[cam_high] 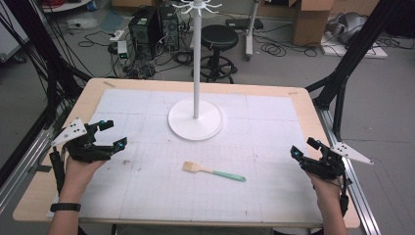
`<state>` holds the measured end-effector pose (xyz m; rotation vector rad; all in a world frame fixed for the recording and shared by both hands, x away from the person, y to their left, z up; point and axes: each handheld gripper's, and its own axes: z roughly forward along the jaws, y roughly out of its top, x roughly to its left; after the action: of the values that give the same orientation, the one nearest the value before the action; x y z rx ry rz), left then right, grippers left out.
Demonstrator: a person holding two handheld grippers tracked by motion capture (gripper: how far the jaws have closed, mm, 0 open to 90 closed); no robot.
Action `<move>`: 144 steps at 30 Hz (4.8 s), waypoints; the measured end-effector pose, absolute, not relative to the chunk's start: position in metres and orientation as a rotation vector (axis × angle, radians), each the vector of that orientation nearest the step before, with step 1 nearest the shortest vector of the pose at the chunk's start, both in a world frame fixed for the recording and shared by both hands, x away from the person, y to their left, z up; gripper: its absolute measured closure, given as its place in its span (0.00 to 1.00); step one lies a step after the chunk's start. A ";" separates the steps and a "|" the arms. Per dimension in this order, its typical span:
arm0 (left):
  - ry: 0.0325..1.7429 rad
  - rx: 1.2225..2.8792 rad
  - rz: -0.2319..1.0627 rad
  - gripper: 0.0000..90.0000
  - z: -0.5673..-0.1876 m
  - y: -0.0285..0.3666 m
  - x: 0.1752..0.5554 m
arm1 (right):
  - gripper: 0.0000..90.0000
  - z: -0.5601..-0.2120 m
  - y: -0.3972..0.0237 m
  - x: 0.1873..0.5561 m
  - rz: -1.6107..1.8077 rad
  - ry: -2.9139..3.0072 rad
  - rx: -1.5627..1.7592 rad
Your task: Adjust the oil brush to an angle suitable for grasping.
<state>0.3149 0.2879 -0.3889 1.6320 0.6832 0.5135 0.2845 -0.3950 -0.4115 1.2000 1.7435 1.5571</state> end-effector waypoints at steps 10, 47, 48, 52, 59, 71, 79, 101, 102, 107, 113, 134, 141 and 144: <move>0.685 1.630 0.517 0.16 -0.388 0.288 0.314 | 0.16 -0.411 -0.396 0.284 1.560 1.742 1.195; 0.698 1.669 0.539 0.15 -0.389 0.284 0.315 | 0.13 -0.404 -0.301 0.328 1.614 2.192 0.860; 0.699 1.672 0.539 0.15 -0.389 0.284 0.315 | 0.13 -0.404 -0.301 0.328 1.614 2.192 0.860; 0.702 1.675 0.542 0.15 -0.390 0.284 0.316 | 0.13 -0.408 -0.284 0.333 1.590 2.252 0.827; 0.698 1.679 0.541 0.15 -0.390 0.283 0.315 | 0.13 -0.418 -0.255 0.335 1.551 2.369 0.770; 0.696 1.688 0.540 0.15 -0.390 0.281 0.316 | 0.18 -0.434 -0.210 0.332 1.474 2.550 0.664; 0.694 1.699 0.539 0.15 -0.391 0.280 0.316 | 0.32 -0.442 -0.191 0.329 1.431 2.641 0.605; 0.699 1.707 0.536 0.15 -0.392 0.280 0.317 | 0.69 -0.448 -0.180 0.325 1.295 2.763 0.470; 0.698 1.708 0.536 0.15 -0.392 0.279 0.317 | 0.71 -0.448 -0.180 0.325 1.292 2.766 0.464; 0.699 1.712 0.534 0.15 -0.392 0.279 0.317 | 0.80 -0.448 -0.180 0.324 1.259 2.751 0.436; 0.702 1.708 0.535 0.15 -0.392 0.279 0.317 | 0.89 -0.448 -0.180 0.324 1.256 2.763 0.394; 0.693 1.683 0.538 0.16 -0.389 0.282 0.315 | 0.91 -0.408 -0.146 0.330 1.352 2.772 0.181; 0.688 1.688 0.537 0.16 -0.390 0.281 0.315 | 0.91 -0.407 -0.106 0.334 1.346 2.828 0.062; 0.686 1.686 0.533 0.16 -0.390 0.282 0.315 | 0.91 -0.411 -0.086 0.333 1.325 2.860 -0.012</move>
<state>0.3154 0.2817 -0.3895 1.6858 0.6861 0.5334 0.3327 -0.0863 -0.4112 -0.0115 2.8599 1.3246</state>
